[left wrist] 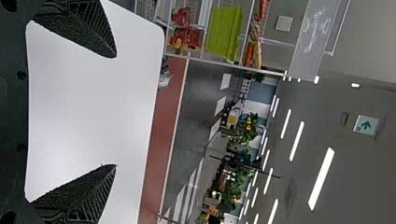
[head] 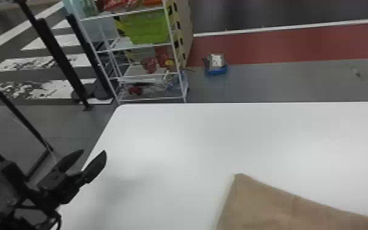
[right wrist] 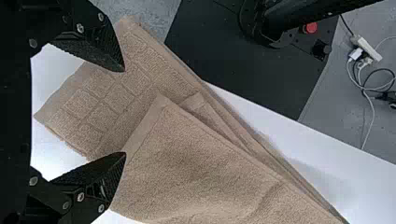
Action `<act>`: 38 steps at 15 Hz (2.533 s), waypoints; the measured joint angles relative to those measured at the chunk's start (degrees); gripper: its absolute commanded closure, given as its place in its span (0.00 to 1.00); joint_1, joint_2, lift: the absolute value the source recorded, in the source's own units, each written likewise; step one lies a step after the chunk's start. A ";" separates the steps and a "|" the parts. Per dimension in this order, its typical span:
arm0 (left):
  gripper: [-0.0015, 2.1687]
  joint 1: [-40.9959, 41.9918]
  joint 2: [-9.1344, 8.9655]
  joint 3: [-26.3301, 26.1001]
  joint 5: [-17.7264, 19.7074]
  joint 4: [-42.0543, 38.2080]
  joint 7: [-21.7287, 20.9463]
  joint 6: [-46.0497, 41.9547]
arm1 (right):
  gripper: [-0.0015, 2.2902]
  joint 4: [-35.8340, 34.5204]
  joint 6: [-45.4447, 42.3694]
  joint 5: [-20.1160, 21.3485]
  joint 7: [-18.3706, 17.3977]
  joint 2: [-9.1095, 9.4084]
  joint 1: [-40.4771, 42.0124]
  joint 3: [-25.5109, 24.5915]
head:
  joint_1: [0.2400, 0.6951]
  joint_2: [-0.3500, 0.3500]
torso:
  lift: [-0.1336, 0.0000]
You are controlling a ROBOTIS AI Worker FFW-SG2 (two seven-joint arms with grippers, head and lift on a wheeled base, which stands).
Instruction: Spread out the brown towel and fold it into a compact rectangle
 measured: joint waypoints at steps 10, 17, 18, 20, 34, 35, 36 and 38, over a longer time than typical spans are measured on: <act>0.02 -0.02 0.00 0.22 0.08 0.45 -0.01 -0.54 | 0.15 5.25 -1.22 0.35 0.00 0.54 -5.04 7.30 | 1.00 0.90 | 0.07; 0.02 0.01 0.00 0.43 0.13 0.68 -0.17 -0.72 | 0.21 6.68 -1.60 0.31 0.00 1.00 -6.76 9.74 | 1.00 0.92 | 0.07; 0.02 0.01 0.00 0.51 0.16 0.71 -0.22 -0.72 | 0.21 6.93 -1.79 0.40 0.00 1.13 -6.99 10.04 | 1.00 0.92 | 0.07; 0.02 0.01 0.00 0.59 0.18 0.81 -0.26 -0.81 | 0.21 7.30 -1.99 0.42 0.00 1.42 -7.63 10.98 | 1.00 0.93 | 0.07; 0.02 0.10 0.00 1.43 0.44 1.30 -0.58 -1.42 | 0.46 9.10 -2.82 -0.38 0.00 2.35 -10.50 12.80 | 1.00 0.96 | 0.07; 0.02 0.10 0.00 1.47 0.44 1.30 -0.59 -1.42 | 0.46 9.10 -2.64 -1.30 0.00 2.36 -10.87 12.77 | 1.00 0.97 | 0.07; 0.02 0.10 0.00 1.53 0.44 1.30 -0.60 -1.42 | 0.46 9.10 -2.37 -2.41 0.00 2.37 -11.35 12.67 | 1.00 0.97 | 0.07; 0.02 0.10 0.00 1.63 0.42 1.30 -0.60 -1.42 | 0.46 9.02 -2.07 -3.57 0.00 2.36 -11.88 12.33 | 1.00 0.98 | 0.07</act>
